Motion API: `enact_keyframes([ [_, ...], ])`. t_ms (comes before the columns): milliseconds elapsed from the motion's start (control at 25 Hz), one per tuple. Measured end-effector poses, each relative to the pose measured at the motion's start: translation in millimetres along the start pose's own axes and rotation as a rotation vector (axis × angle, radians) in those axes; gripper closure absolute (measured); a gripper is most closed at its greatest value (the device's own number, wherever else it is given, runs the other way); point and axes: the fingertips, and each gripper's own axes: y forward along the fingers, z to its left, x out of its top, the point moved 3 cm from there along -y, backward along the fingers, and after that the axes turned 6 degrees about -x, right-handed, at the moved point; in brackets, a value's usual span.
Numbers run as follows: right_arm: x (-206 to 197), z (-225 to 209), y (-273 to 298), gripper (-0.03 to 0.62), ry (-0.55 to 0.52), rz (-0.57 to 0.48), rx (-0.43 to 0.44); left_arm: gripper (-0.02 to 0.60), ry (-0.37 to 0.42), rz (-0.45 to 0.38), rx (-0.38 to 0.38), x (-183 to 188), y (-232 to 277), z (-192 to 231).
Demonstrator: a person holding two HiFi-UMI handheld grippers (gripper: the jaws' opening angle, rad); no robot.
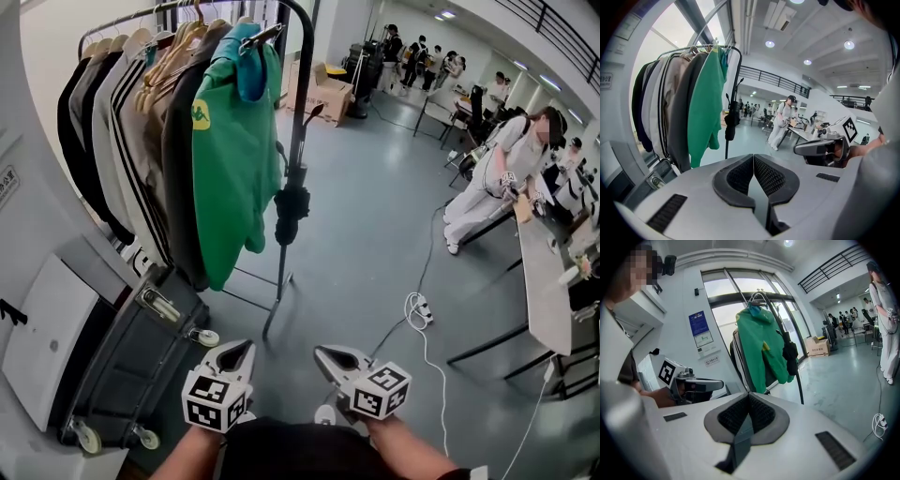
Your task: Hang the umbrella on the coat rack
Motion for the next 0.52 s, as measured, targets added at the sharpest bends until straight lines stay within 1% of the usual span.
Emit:
enact_keyframes([
  [520,0.0,4.5,-4.5,0.583,-0.012,-0.009,-0.002,0.565,0.009,-0.005,-0.001,1.1,-4.5,-2.6],
])
